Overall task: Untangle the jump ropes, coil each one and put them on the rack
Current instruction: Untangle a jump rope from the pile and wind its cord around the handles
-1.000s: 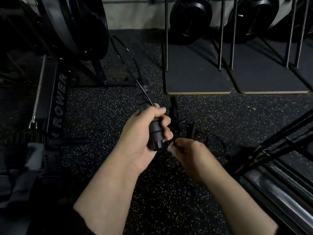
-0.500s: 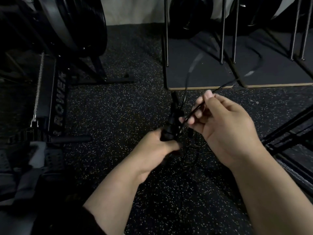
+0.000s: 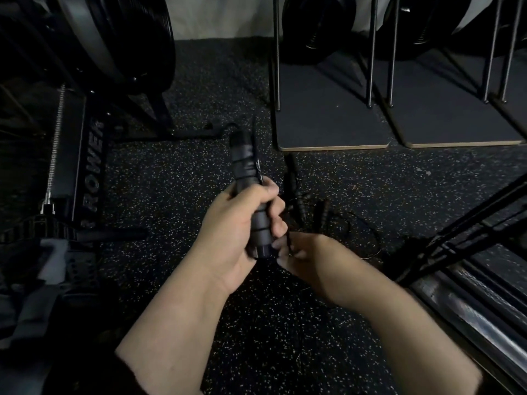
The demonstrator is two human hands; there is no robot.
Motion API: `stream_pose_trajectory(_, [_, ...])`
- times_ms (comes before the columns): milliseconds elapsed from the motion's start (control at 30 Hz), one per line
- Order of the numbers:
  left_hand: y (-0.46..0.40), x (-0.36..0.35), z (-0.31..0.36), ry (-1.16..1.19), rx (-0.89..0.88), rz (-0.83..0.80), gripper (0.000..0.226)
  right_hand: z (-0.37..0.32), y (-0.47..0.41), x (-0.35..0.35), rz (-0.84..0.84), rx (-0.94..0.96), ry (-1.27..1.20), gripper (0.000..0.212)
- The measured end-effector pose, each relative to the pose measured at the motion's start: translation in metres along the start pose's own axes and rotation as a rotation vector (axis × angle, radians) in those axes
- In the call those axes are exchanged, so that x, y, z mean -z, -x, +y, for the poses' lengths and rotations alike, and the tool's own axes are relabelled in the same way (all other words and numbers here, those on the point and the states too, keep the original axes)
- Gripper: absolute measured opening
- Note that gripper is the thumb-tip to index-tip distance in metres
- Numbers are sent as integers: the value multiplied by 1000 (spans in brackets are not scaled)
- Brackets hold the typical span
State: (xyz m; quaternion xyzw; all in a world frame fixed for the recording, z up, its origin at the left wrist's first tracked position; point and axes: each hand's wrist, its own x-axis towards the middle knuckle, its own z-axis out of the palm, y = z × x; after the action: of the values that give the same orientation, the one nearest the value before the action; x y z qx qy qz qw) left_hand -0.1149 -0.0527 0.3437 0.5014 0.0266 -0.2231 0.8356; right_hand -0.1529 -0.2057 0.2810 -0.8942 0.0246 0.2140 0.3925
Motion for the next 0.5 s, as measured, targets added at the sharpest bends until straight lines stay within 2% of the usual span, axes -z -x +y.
stream_pose_trajectory(33, [1,0,3,19,-23,4,8,4,-9,-5,43,-33,-17,12])
stream_pose_trajectory(133, [0,8,9,-3,-87,98,13,-4,-8,11,287,-108,-212,23])
stream_pose_trajectory(233, [-2,22,5,-190,-6,175,27,-25,17,36,557,73,-458,25])
stream_pose_trajectory(300, [-5,29,-4,-406,101,145,26,-37,25,43,543,181,-736,26])
stream_pose_trajectory(400, [-5,32,-23,-654,220,3,28,-43,25,48,491,263,-1045,30])
stream_pose_trajectory(500, [-2,24,-34,-687,256,-88,31,-49,28,57,439,318,-1291,30])
